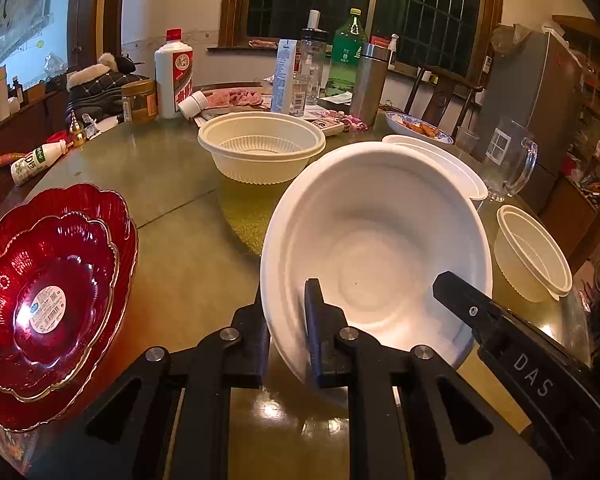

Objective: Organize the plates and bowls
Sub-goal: 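Lift the white foam bowl and carry it toward the red dish stack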

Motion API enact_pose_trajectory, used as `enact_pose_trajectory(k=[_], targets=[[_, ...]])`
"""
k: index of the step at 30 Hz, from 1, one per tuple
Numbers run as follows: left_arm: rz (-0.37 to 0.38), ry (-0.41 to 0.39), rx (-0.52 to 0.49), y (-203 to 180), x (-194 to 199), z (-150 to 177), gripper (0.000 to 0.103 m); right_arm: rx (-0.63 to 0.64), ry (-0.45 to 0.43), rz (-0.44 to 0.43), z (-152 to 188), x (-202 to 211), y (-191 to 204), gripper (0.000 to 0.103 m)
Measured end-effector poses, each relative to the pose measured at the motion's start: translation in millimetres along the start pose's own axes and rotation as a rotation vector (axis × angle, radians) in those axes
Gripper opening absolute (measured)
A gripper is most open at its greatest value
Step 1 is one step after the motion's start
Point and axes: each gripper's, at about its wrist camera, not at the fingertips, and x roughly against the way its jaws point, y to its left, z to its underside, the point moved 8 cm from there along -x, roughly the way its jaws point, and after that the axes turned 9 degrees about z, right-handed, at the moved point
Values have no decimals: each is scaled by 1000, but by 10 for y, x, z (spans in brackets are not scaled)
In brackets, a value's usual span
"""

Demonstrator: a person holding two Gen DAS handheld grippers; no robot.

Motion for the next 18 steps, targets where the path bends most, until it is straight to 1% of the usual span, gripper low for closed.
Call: enact_pose_trajectory(k=[18], targets=[[-3, 3, 1, 5, -3, 9, 14, 0, 2, 0, 5, 9, -2, 9]])
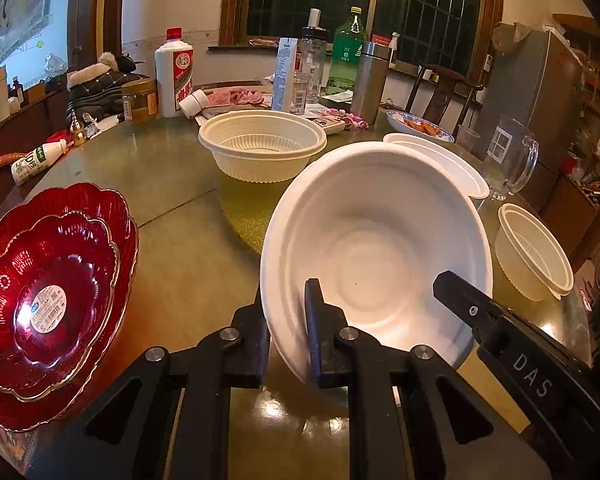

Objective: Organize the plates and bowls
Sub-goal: 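Lift the white foam bowl and carry it toward the red dish stack, then lower the white foam bowl onto the stacked red dishes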

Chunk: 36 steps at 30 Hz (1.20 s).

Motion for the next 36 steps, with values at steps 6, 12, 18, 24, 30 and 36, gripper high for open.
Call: enact_pose_trajectory(k=[6, 12, 18, 24, 30, 36], targets=[[0, 0, -1, 0, 0, 0, 14, 0, 1, 1, 2, 0, -2, 9], [-1, 0, -1, 2, 0, 0, 14, 1, 1, 1, 2, 0, -2, 9], [-2, 0, -2, -2, 1, 2, 14, 1, 1, 1, 3, 2, -2, 9], [-3, -1, -2, -1, 4, 3, 14, 0, 0, 2, 5, 4, -1, 9], [-14, -13, -8, 25, 26, -22, 14, 5, -8, -2, -19, 19, 15, 9], [-53, -90, -43, 21, 326, -149, 14, 11, -51, -37, -116, 187, 123, 9]])
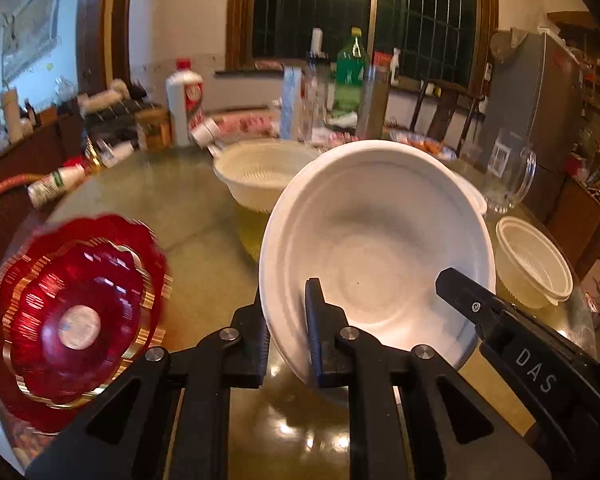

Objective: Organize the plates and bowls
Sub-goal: 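Lower the white foam bowl onto the stacked red dishes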

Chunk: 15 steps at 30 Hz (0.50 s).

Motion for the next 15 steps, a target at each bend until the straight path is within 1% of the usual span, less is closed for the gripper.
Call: enact_pose_trajectory(k=[2, 5, 9, 10, 12, 15], targets=[[-19, -28, 12, 104, 173, -69, 14, 11, -17, -16, -33, 97, 110, 9], [-50, -61, 39, 318, 412, -172, 14, 30, -31, -67, -77, 228, 364, 9], [-115, -94, 77, 695, 713, -237, 14, 98, -40, -138, -107, 344, 833, 9], [-135, -95, 104, 854, 789, -231, 14, 111, -33, -158, -99, 350, 955, 9], [-162, -90, 141, 1051, 871, -194, 14, 144, -8, -194, -54, 317, 1224, 9], [-215, -57, 199, 1411, 894, -92, 14, 193, 40, -228, 89, 192, 1598, 9]])
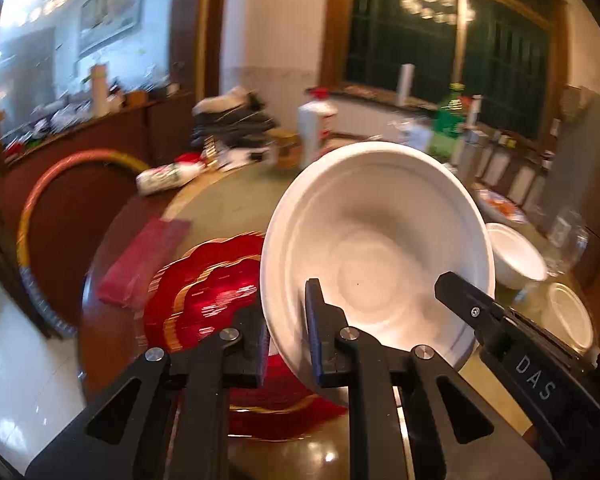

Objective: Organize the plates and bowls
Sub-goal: 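Lower the white foam bowl onto the stacked red dishes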

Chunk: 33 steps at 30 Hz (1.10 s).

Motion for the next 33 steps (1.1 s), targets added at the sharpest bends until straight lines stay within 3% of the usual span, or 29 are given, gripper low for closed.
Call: enact_pose_trajectory(k=[5, 10, 22, 33], targets=[[-38, 106, 82, 458, -231, 136, 14, 44, 99, -11, 201, -409, 354, 9], [-37, 176, 119, 610, -434, 251, 14, 56, 178, -3, 353, -643, 451, 9], [-32, 260, 165, 657, -542, 411, 14, 77, 266, 38, 491, -859, 454, 10], [-49, 270, 187, 687, -519, 416, 14, 111, 297, 44, 538, -880, 514, 16]])
